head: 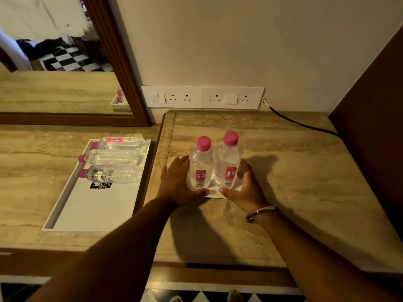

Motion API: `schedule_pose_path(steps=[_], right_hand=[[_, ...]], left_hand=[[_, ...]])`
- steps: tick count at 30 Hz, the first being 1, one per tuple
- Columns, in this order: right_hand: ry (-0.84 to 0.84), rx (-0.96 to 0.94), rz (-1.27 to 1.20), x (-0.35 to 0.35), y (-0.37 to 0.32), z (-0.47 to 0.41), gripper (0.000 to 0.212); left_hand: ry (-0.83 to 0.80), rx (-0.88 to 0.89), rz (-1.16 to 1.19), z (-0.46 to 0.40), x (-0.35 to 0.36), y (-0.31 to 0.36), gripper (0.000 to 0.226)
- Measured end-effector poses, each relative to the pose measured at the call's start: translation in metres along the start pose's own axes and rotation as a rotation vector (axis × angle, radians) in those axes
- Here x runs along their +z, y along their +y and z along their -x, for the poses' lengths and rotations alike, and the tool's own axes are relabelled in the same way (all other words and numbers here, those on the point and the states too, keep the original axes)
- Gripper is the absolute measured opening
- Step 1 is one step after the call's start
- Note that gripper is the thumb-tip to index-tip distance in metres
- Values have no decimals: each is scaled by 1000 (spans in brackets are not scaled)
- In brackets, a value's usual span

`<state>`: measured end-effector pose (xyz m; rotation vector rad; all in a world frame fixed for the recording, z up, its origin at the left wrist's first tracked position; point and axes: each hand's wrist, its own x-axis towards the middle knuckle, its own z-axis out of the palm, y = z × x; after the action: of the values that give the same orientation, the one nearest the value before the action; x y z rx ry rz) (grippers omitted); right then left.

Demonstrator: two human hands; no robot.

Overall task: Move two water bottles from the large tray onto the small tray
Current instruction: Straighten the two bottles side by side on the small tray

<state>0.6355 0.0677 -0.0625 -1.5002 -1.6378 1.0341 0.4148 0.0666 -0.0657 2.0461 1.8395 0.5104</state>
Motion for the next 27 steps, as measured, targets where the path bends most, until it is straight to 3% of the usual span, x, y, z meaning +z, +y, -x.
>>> schedule_pose_path(steps=[5,10,27], right_hand=[[145,-51,199,11,-2,-8,78],[202,-73,288,15,2,-7,71],[-1,-73,281,-2,10,-23,61]], left_hand=[[77,152,128,-4,4,-5,94],[96,198,218,-5,4,-15,81],[95,218,255,-11,6,-18,72]])
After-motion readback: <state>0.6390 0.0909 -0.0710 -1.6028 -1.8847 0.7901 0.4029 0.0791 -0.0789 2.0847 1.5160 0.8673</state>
